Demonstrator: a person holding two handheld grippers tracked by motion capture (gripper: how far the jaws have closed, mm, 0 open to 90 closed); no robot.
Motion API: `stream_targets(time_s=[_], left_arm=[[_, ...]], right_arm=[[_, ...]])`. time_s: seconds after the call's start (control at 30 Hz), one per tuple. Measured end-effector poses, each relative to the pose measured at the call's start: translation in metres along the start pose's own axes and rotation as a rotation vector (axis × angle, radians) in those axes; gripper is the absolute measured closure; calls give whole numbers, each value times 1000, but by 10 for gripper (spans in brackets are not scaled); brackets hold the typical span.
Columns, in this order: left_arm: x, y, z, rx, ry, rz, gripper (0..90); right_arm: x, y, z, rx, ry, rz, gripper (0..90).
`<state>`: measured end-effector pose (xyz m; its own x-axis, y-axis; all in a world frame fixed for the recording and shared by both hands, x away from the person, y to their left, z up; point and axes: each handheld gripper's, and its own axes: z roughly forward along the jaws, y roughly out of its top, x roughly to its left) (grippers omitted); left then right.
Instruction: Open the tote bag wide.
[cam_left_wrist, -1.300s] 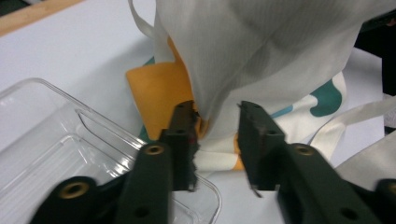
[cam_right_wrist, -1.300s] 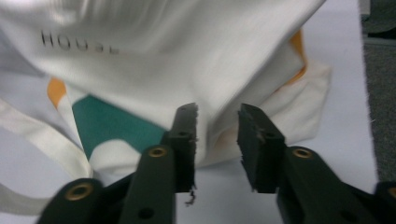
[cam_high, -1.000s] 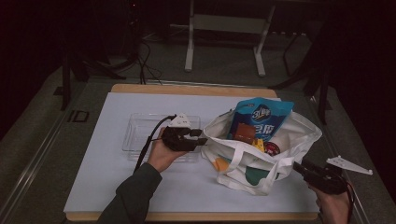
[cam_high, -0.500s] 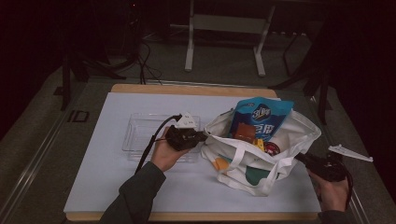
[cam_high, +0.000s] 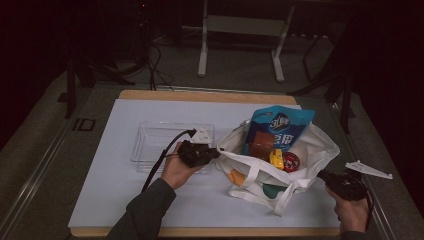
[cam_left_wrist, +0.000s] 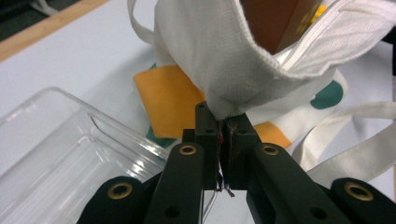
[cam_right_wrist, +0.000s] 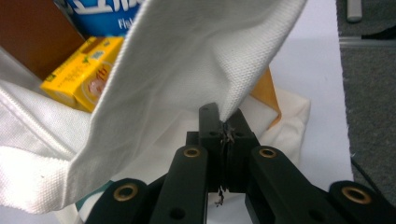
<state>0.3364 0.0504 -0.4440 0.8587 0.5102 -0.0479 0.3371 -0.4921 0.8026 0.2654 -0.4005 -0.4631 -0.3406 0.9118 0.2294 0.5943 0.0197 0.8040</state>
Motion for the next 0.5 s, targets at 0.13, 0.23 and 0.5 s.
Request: stream_targets(time_s=[0.13, 0.23, 0.5], left_arm=[[-2, -2, 5, 19, 6, 1, 865], [-5, -4, 11, 47, 21, 16, 866], [-4, -6, 18, 77, 43, 11, 866]], right_arm=[[1, -7, 5, 30, -24, -10, 883], [1, -10, 10, 51, -34, -11, 883], [-7, -20, 28, 91, -58, 20, 884]])
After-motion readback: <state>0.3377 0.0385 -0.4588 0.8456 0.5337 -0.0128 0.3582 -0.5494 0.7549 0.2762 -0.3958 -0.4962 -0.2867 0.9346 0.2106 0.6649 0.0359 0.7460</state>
